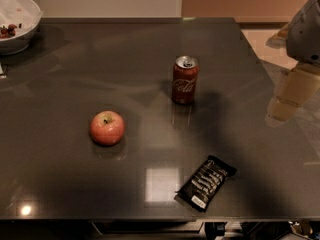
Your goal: Move coke can near rxbar chocolate
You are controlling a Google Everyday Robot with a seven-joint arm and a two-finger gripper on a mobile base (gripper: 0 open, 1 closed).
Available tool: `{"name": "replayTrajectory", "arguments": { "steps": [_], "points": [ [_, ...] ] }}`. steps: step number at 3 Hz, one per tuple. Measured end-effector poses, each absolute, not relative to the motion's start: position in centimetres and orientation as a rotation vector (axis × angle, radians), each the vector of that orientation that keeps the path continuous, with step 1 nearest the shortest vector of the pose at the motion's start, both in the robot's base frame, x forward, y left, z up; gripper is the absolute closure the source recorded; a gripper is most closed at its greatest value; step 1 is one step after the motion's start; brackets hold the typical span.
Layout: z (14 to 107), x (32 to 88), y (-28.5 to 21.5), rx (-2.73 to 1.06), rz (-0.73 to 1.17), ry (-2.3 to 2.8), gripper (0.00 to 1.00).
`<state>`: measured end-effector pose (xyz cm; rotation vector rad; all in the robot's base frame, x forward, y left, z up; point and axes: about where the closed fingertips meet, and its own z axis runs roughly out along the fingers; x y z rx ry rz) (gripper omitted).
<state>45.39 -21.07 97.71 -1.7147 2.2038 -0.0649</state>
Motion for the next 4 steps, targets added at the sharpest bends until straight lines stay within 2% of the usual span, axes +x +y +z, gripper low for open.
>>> {"name": "replayTrajectory", "arguments": {
  "steps": [3, 4],
  "points": [
    [97.5, 53.0, -16.8, -1.605, 0.113, 2.068, 0.00],
    [96.2, 56.0, -14.0, -1.579, 0.205, 2.030, 0.00]
  ]
}}
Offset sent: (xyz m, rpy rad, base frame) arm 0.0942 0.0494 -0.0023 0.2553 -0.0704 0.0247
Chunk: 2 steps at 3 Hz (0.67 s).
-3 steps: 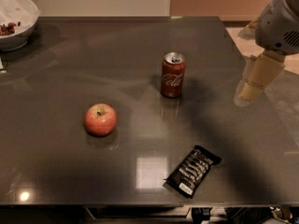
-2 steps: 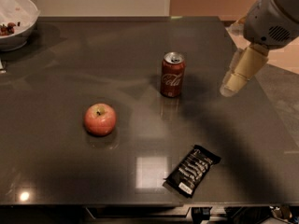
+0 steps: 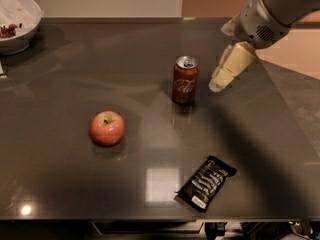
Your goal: Move coke can near rxbar chocolate
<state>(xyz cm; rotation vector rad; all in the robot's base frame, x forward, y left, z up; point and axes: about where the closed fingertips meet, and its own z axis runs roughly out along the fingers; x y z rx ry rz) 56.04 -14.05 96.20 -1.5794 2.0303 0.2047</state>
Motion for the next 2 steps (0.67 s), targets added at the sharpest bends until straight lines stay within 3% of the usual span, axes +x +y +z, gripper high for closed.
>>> {"name": "replayTrajectory", "arguments": {
  "steps": [2],
  "points": [
    [93.3, 59.8, -10.7, -1.558, 0.347, 2.006, 0.00]
  ]
}}
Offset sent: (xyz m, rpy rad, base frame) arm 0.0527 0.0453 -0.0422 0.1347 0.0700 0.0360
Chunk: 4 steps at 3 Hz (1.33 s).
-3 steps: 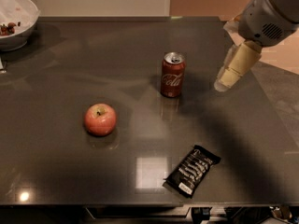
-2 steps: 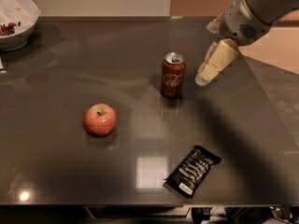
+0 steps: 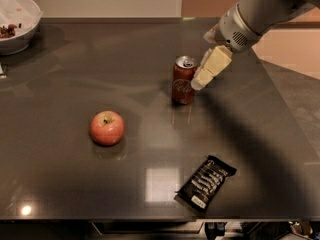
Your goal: Move coke can near rxbar chocolate
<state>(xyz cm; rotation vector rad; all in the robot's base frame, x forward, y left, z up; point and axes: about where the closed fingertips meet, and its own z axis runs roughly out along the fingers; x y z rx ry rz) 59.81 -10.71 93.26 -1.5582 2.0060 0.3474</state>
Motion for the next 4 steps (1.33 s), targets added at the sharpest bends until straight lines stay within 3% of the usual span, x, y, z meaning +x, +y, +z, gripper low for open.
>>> {"name": "replayTrajectory", "arguments": {
  "steps": [3, 4],
  "points": [
    [91.2, 60.8, -8.7, -1.558, 0.430, 1.979, 0.00],
    [90.8, 60.7, -8.0, -1.566, 0.440, 1.967, 0.18]
  ]
}}
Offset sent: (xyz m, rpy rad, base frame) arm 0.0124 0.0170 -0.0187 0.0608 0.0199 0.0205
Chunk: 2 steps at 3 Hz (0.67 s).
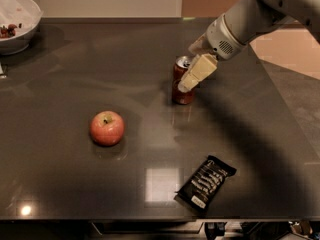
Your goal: Move coke can near rxbar chocolate
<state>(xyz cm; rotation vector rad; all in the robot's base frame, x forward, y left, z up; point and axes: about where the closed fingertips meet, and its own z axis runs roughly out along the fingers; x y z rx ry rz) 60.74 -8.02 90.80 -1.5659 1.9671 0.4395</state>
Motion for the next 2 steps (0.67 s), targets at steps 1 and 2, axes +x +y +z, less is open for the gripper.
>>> {"name": "replayTrajectory", "arguments": {
  "steps": [1, 2],
  "points": [
    [90.70, 60.49, -8.01, -1.574, 0.437, 1.965, 0.40],
    [90.82, 60.05, -8.20, -1.576, 0.437, 1.962, 0.63]
  ]
}}
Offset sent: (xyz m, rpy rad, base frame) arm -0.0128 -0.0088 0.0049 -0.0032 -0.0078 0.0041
